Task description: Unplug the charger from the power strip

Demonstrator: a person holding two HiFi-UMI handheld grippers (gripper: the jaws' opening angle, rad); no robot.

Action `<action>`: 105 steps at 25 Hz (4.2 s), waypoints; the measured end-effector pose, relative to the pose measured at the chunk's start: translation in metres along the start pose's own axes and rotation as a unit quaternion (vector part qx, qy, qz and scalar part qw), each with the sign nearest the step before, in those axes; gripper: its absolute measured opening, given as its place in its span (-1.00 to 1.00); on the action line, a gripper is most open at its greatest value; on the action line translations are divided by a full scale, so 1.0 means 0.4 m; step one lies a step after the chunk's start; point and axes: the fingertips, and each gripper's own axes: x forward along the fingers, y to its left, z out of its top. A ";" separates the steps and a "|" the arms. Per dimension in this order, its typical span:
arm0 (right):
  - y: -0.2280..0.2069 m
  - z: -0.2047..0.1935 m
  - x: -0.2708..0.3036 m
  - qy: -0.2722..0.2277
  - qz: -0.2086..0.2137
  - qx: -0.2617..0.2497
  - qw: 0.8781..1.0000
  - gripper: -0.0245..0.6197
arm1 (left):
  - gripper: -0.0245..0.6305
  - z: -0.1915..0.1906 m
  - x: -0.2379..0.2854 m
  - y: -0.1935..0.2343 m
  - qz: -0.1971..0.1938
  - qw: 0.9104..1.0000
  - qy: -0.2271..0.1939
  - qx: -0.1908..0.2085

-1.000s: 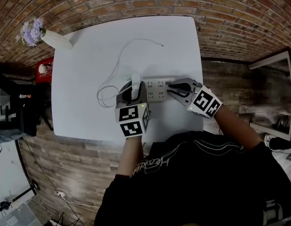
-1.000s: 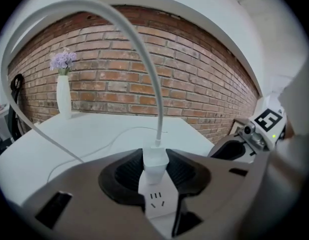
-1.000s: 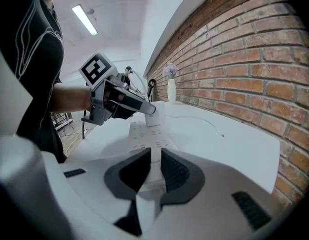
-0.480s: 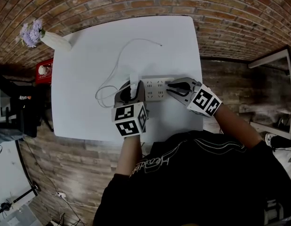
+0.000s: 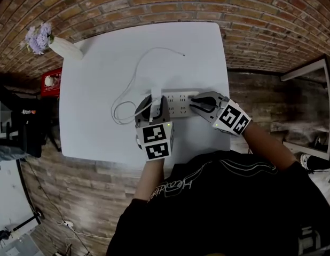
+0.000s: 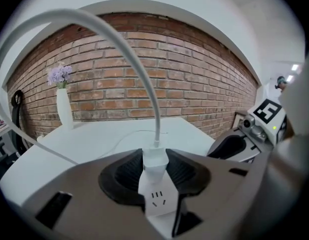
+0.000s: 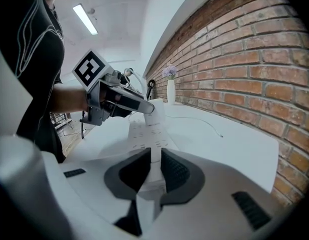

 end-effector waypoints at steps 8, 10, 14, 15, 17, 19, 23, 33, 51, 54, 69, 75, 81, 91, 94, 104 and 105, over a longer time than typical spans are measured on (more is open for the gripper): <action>0.001 0.001 0.001 0.002 0.002 0.004 1.000 -0.79 | -0.51 0.001 0.004 0.018 -0.029 0.997 0.007 -0.067; 0.007 -0.001 0.001 0.005 0.005 0.005 1.000 -0.79 | -0.50 -0.007 -0.001 0.021 -0.033 0.996 0.008 -0.076; 0.013 -0.001 -0.003 0.002 0.001 0.003 1.000 -0.79 | -0.50 -0.005 -0.012 -0.004 -0.001 1.000 0.003 0.014; 0.010 0.000 -0.003 0.001 -0.001 0.003 1.000 -0.79 | -0.50 -0.001 -0.010 -0.006 0.000 1.000 0.001 0.021; 0.006 0.001 -0.001 0.001 0.000 0.003 1.000 -0.79 | -0.50 0.002 -0.009 0.003 -0.015 1.000 -0.002 -0.009; 0.006 0.002 0.000 0.002 0.001 0.005 1.000 -0.79 | -0.50 0.002 -0.009 0.019 -0.040 0.997 -0.001 -0.064; 0.008 0.003 0.000 0.002 -0.005 0.004 1.000 -0.79 | -0.50 0.000 -0.012 0.020 -0.041 0.997 0.005 -0.060; 0.008 0.009 -0.001 0.002 -0.012 0.011 1.000 -0.79 | -0.50 0.008 -0.012 0.008 -0.025 0.998 0.052 0.001; -0.001 0.007 0.009 0.005 -0.010 0.013 1.000 -0.79 | -0.51 0.127 -0.065 0.060 -0.048 0.995 0.013 -0.090; 0.006 0.001 0.003 0.008 -0.009 0.019 1.000 -0.79 | -0.51 0.174 -0.110 0.073 -0.060 0.994 -0.005 -0.093; -0.012 0.218 -0.138 -0.047 -0.118 0.149 0.981 -0.92 | -0.51 0.264 -0.379 0.067 -0.169 0.979 -0.041 -0.104; 0.109 0.441 -0.256 -0.169 -0.109 0.208 0.957 -0.93 | -0.51 0.270 -0.493 0.068 -0.215 0.971 -0.057 -0.087; 0.204 0.521 -0.325 -0.232 -0.120 0.209 0.943 -0.93 | -0.51 0.290 -0.570 0.054 -0.249 0.963 -0.088 -0.051; 0.264 0.498 -0.346 -0.222 -0.142 0.204 0.943 -0.93 | -0.51 0.298 -0.597 0.021 -0.277 0.955 -0.102 -0.027; 0.266 0.497 -0.349 -0.223 -0.144 0.205 0.942 -0.93 | -0.51 0.297 -0.594 0.019 -0.281 0.954 -0.102 -0.026; 0.282 0.443 -0.341 -0.212 -0.153 0.205 0.943 -0.93 | -0.51 0.273 -0.563 0.009 -0.279 0.955 -0.097 -0.033; 0.282 0.440 -0.341 -0.212 -0.154 0.204 0.943 -0.93 | -0.51 0.271 -0.559 0.008 -0.279 0.955 -0.098 -0.033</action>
